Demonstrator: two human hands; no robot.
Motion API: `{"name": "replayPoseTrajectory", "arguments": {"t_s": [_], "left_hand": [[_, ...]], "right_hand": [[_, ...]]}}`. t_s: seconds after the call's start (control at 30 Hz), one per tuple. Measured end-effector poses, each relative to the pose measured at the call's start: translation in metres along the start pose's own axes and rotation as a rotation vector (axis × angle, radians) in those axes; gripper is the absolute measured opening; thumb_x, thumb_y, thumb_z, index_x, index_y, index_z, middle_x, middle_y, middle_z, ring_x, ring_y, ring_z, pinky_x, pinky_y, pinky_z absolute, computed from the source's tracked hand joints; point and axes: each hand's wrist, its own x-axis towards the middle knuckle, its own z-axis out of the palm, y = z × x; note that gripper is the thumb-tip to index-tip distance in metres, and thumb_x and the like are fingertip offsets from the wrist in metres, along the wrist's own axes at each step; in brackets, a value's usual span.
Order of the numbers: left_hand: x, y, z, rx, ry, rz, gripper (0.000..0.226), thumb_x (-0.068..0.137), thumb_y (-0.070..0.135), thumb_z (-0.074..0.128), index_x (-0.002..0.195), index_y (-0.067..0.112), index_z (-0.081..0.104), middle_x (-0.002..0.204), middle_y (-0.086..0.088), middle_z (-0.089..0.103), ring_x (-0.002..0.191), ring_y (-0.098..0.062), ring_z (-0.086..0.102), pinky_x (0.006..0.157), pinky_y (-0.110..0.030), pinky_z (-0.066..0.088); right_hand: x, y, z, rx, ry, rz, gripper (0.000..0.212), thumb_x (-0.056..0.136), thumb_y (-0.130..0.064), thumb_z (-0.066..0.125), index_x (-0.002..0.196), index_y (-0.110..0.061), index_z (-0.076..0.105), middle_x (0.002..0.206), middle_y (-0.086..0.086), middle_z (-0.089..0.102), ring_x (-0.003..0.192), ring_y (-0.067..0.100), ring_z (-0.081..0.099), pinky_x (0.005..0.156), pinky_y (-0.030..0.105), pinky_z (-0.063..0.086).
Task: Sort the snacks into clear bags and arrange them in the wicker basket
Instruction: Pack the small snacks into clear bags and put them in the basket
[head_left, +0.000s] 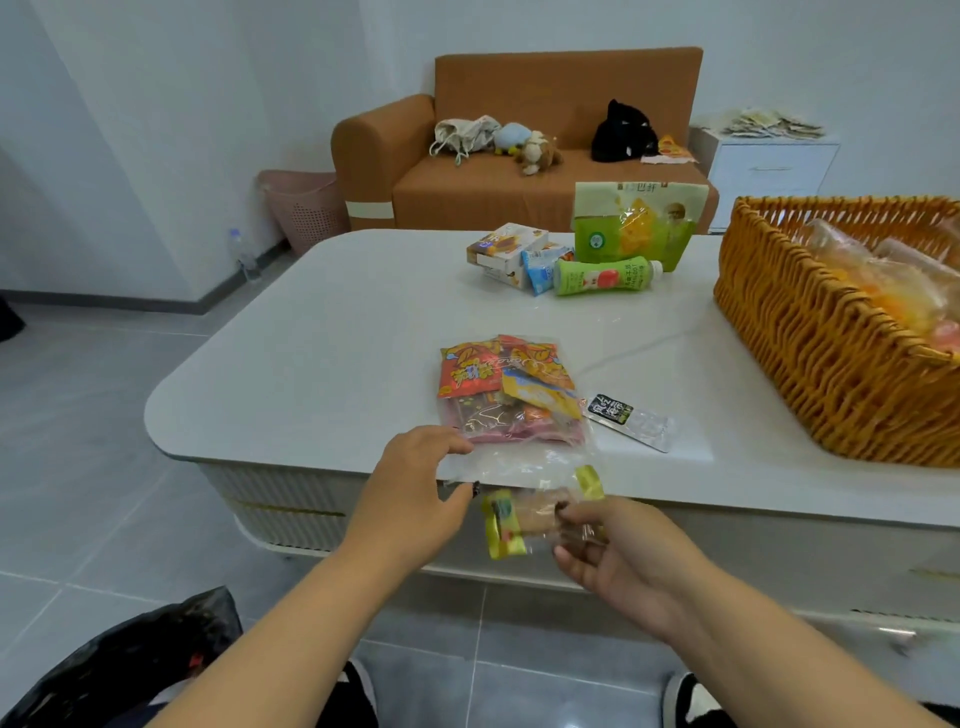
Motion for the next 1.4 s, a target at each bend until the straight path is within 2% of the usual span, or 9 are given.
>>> {"name": "replayPoseTrajectory", "arguments": {"t_s": [0.23,0.37,0.53,0.83,0.93,1.07,1.17,1.27,1.4], "left_hand": [[0.005,0.021,0.009,0.145,0.065,-0.056,0.024,0.099,0.02,0.047,0.115,0.02,0.065,0.118,0.004,0.065,0.112,-0.018,0.054,0.092,-0.036,0.044],[0.008,0.026,0.008,0.152,0.114,-0.099,0.023,0.099,0.019,0.046,0.113,0.019,0.064,0.11,-0.001,0.066,0.103,-0.022,0.057,0.082,-0.038,0.048],[0.006,0.034,0.005,0.134,0.114,-0.091,0.023,0.098,0.022,0.048,0.114,0.023,0.064,0.113,0.003,0.066,0.107,-0.02,0.057,0.085,-0.037,0.047],[0.004,0.038,0.011,0.118,0.078,-0.075,0.02,0.098,0.024,0.048,0.109,0.023,0.064,0.105,0.004,0.068,0.097,-0.019,0.058,0.078,-0.034,0.046],[0.006,0.038,0.013,0.098,0.068,-0.092,0.017,0.098,0.026,0.049,0.104,0.024,0.065,0.1,0.004,0.068,0.092,-0.02,0.059,0.077,-0.038,0.047],[0.008,0.038,0.012,0.006,0.082,-0.112,0.016,0.097,0.024,0.051,0.1,0.025,0.066,0.097,0.007,0.07,0.092,-0.019,0.061,0.078,-0.04,0.049],[0.011,0.037,0.011,-0.02,0.086,-0.117,0.014,0.095,0.024,0.053,0.098,0.026,0.067,0.096,0.008,0.071,0.094,-0.018,0.063,0.079,-0.041,0.051],[0.014,0.035,0.011,-0.028,0.092,-0.124,0.012,0.095,0.026,0.055,0.094,0.026,0.067,0.092,0.008,0.071,0.091,-0.018,0.064,0.077,-0.041,0.052],[0.017,0.033,0.01,-0.066,0.114,-0.154,0.012,0.092,0.025,0.058,0.093,0.027,0.07,0.091,0.008,0.072,0.091,-0.019,0.065,0.078,-0.04,0.053]], "right_hand": [[0.021,0.004,0.017,0.36,0.062,-0.166,0.01,0.091,0.01,0.052,0.088,0.002,0.058,0.081,0.013,0.062,0.069,0.019,0.059,0.052,0.02,0.056],[0.03,0.001,0.033,0.372,-0.006,-0.224,0.021,0.09,0.014,0.047,0.09,-0.002,0.059,0.083,0.013,0.063,0.071,0.02,0.06,0.057,0.021,0.058],[0.041,-0.01,0.046,0.348,-0.125,-0.29,0.028,0.088,0.018,0.046,0.091,-0.005,0.061,0.086,0.012,0.066,0.074,0.018,0.065,0.072,0.025,0.057],[0.07,-0.023,0.057,0.321,0.032,-0.337,0.02,0.081,0.022,0.053,0.079,0.004,0.06,0.063,0.009,0.062,0.055,0.02,0.065,0.049,0.021,0.054],[0.081,-0.026,0.06,0.181,0.15,-0.286,0.01,0.088,0.009,0.056,0.081,0.005,0.061,0.055,0.009,0.066,0.048,0.018,0.067,0.043,0.021,0.051],[0.093,-0.034,0.059,-0.15,0.23,-0.255,0.022,0.092,-0.001,0.052,0.074,-0.001,0.065,0.06,0.01,0.07,0.046,0.015,0.063,0.039,0.019,0.046],[0.09,-0.038,0.06,-0.166,0.171,-0.197,0.018,0.091,0.001,0.049,0.088,0.001,0.068,0.072,0.013,0.072,0.045,0.012,0.061,0.038,0.017,0.045],[0.076,-0.043,0.059,-0.216,0.053,-0.198,0.018,0.088,0.004,0.051,0.077,-0.004,0.063,0.071,0.01,0.068,0.041,0.008,0.057,0.037,0.015,0.043],[0.051,-0.053,0.047,-0.537,-0.051,-0.264,0.016,0.091,0.004,0.046,0.089,0.0,0.062,0.07,0.011,0.067,0.052,0.018,0.065,0.042,0.021,0.048]]}}
